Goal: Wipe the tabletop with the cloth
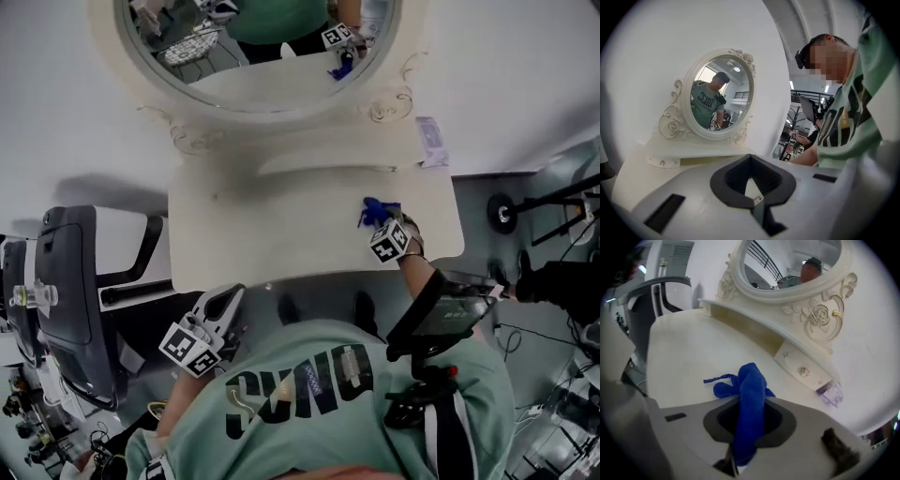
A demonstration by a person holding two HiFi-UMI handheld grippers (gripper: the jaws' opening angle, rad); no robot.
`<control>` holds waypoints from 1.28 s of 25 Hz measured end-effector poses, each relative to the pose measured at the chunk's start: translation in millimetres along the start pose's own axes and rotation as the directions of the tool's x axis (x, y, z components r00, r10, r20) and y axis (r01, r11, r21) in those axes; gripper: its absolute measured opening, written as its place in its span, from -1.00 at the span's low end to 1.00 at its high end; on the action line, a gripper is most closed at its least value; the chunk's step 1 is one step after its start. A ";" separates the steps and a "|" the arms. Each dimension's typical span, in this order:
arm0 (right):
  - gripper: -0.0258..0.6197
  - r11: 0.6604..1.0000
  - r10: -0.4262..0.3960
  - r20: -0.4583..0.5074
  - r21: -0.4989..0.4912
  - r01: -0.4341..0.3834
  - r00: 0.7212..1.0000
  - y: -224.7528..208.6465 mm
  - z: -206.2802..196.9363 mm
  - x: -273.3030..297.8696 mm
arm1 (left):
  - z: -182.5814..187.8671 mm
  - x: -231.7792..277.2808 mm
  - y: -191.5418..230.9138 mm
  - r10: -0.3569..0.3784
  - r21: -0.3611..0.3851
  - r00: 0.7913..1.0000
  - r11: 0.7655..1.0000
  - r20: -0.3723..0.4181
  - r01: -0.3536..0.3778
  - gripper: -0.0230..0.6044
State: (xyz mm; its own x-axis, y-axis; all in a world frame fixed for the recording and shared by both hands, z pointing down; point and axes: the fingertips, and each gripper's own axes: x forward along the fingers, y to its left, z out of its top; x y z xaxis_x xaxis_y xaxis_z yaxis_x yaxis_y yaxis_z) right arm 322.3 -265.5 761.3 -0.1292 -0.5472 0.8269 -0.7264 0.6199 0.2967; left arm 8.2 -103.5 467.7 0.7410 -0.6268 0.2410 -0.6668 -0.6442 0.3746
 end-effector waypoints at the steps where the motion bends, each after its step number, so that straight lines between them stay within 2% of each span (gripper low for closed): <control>1: -0.73 1.000 0.027 0.000 -0.012 -0.027 1.000 20.6 -17.1 -17.1 | 0.8 5.2 -0.6 -0.017 0.001 1.000 1.000 0.001 0.017 -0.92; 5: -0.73 0.995 0.103 0.017 0.001 -0.103 0.995 84.0 -68.1 -68.1 | 6.2 20.3 -6.2 -0.047 -0.001 0.999 0.999 0.015 0.047 -0.91; 10: -0.73 0.985 0.160 0.016 0.057 -0.161 0.987 88.3 -83.2 -80.3 | 5.6 38.9 -18.1 -0.072 -0.011 0.997 0.997 0.009 0.072 -0.91; 12: -0.73 0.988 0.142 0.053 0.061 -0.145 0.988 66.4 -73.8 -76.7 | 4.6 43.0 -21.8 -0.068 -0.017 0.998 0.998 0.004 0.068 -0.91; 14: -0.73 0.990 0.078 0.083 0.109 -0.087 0.993 23.9 -63.7 -63.1 | 3.5 46.1 -23.7 -0.067 -0.020 0.998 0.998 -0.004 0.067 -0.92; 18: -0.73 0.974 -0.059 0.067 0.222 0.043 0.996 -70.9 -37.5 -13.3 | -1.5 40.3 -20.0 -0.045 -0.029 0.999 0.999 -0.021 0.044 -0.91; 21: -0.73 0.958 -0.128 0.044 0.264 0.112 0.991 -118.4 -15.8 19.3 | -3.6 30.7 -16.5 -0.015 -0.029 1.000 0.999 -0.028 0.014 -0.91; 26: -0.73 0.967 -0.164 -0.002 0.198 0.161 0.986 -143.7 6.0 50.6 | -9.2 20.7 -13.8 0.018 -0.028 0.999 0.999 -0.046 -0.019 -0.91; 30: -0.73 0.976 -0.144 -0.048 0.156 0.149 0.988 -141.7 4.5 57.4 | -11.6 18.6 -13.3 0.021 -0.028 0.998 0.999 -0.056 -0.022 -0.91; 32: -0.73 0.987 -0.128 -0.060 0.090 0.133 0.990 -131.3 1.6 49.3 | -11.4 22.2 -14.2 0.009 -0.025 0.998 1.000 -0.058 -0.011 -0.92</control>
State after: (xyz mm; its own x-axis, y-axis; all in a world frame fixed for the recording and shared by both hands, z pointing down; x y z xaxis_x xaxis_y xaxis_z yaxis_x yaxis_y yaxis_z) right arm 410.2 -374.8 762.4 0.0055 -0.5877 0.8090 -0.7946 0.4886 0.3603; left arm 35.0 -103.2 478.0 0.7380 -0.6066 0.2957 -0.6727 -0.6260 0.3945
